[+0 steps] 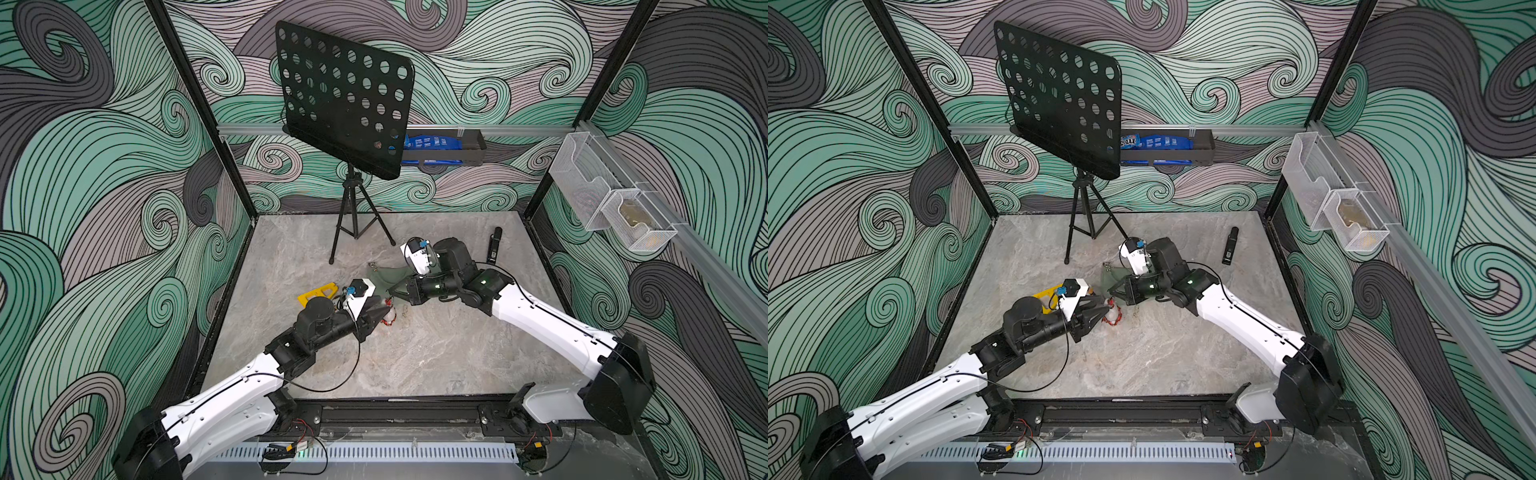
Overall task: Remove the decoration from the bag
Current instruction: Place the decoration item at the center of the board.
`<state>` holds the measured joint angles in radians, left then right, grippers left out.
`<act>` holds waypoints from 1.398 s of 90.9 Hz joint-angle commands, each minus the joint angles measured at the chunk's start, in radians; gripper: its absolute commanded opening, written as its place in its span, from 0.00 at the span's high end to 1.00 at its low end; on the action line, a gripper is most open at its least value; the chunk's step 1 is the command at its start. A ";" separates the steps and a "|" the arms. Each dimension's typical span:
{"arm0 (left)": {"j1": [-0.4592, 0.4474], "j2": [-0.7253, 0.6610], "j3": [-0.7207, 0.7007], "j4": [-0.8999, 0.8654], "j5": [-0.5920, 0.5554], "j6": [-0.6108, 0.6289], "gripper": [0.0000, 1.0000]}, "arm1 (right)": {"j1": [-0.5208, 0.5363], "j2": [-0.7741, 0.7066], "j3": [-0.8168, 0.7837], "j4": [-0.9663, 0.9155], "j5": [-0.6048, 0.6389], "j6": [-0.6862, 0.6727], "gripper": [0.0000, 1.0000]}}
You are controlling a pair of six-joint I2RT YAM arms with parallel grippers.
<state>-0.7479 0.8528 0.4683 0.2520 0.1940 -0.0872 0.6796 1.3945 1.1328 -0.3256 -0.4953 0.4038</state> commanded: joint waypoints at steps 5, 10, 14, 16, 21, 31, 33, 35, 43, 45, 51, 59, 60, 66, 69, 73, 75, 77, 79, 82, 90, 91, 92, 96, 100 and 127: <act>0.002 -0.035 -0.024 0.028 -0.170 -0.073 0.60 | -0.001 -0.029 0.004 0.014 0.017 -0.021 1.00; 0.003 -0.050 -0.034 0.023 -0.235 -0.095 0.60 | -0.005 -0.028 -0.001 0.020 0.015 -0.027 1.00; 0.005 -0.066 -0.045 0.024 -0.275 -0.106 0.59 | -0.010 -0.029 -0.010 0.032 0.008 -0.033 1.00; 0.005 -0.075 -0.050 0.019 -0.302 -0.116 0.58 | -0.011 -0.028 -0.017 0.044 0.000 -0.036 1.00; 0.007 -0.098 -0.050 -0.020 -0.385 -0.144 0.58 | -0.016 -0.026 -0.042 0.089 -0.011 -0.041 1.00; 0.007 -0.155 -0.027 -0.162 -0.571 -0.224 0.59 | -0.016 -0.009 -0.076 0.175 -0.050 -0.045 1.00; 0.007 -0.167 -0.025 -0.182 -0.591 -0.234 0.59 | -0.016 -0.004 -0.083 0.199 -0.063 -0.045 1.00; 0.007 -0.181 -0.026 -0.193 -0.602 -0.236 0.59 | -0.016 0.006 -0.090 0.220 -0.080 -0.044 1.00; 0.006 -0.237 -0.032 -0.231 -0.641 -0.247 0.59 | -0.021 0.050 -0.115 0.308 -0.162 -0.038 1.00; 0.007 -0.248 -0.034 -0.237 -0.646 -0.249 0.59 | -0.021 0.063 -0.116 0.322 -0.183 -0.035 1.00; 0.007 -0.279 -0.043 -0.240 -0.647 -0.243 0.59 | -0.025 0.110 -0.108 0.345 -0.247 -0.050 1.00; 0.008 -0.298 -0.049 -0.248 -0.645 -0.239 0.59 | -0.033 0.177 -0.098 0.356 -0.294 -0.102 1.00; 0.008 -0.299 -0.050 -0.248 -0.645 -0.239 0.59 | -0.037 0.188 -0.098 0.356 -0.297 -0.110 1.00; 0.008 -0.300 -0.052 -0.246 -0.643 -0.238 0.59 | -0.062 0.245 -0.093 0.342 -0.304 -0.150 1.00; 0.008 -0.298 -0.053 -0.245 -0.640 -0.238 0.59 | -0.079 0.277 -0.083 0.320 -0.314 -0.174 1.00; 0.009 -0.294 -0.052 -0.242 -0.635 -0.235 0.59 | -0.102 0.321 -0.072 0.293 -0.304 -0.193 1.00; 0.008 -0.294 -0.052 -0.237 -0.631 -0.233 0.59 | -0.112 0.342 -0.066 0.278 -0.300 -0.202 1.00; 0.008 -0.293 -0.054 -0.234 -0.627 -0.232 0.59 | -0.123 0.360 -0.061 0.263 -0.300 -0.211 1.00; 0.007 -0.292 -0.056 -0.229 -0.627 -0.231 0.59 | -0.136 0.375 -0.058 0.250 -0.296 -0.219 1.00; 0.008 -0.289 -0.057 -0.225 -0.624 -0.229 0.59 | -0.150 0.389 -0.054 0.231 -0.278 -0.227 1.00; 0.009 -0.280 -0.061 -0.213 -0.618 -0.224 0.59 | -0.177 0.389 -0.062 0.217 -0.221 -0.242 0.98; 0.009 -0.279 -0.060 -0.211 -0.618 -0.223 0.59 | -0.181 0.386 -0.063 0.215 -0.214 -0.242 0.96; 0.009 -0.277 -0.060 -0.210 -0.616 -0.222 0.59 | -0.183 0.384 -0.062 0.214 -0.206 -0.243 0.94; 0.009 -0.274 -0.062 -0.206 -0.616 -0.219 0.59 | -0.193 0.376 -0.062 0.208 -0.187 -0.248 0.89; 0.009 -0.269 -0.063 -0.199 -0.617 -0.217 0.59 | -0.201 0.366 -0.060 0.202 -0.166 -0.251 0.83; 0.010 -0.220 -0.074 -0.099 -0.675 -0.153 0.59 | -0.222 0.312 -0.022 0.161 -0.060 -0.255 0.60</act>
<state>-0.7464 0.6086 0.3908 0.0765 -0.4389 -0.2859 0.4690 1.7542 1.0702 -0.1368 -0.6132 0.1642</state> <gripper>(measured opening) 0.412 0.393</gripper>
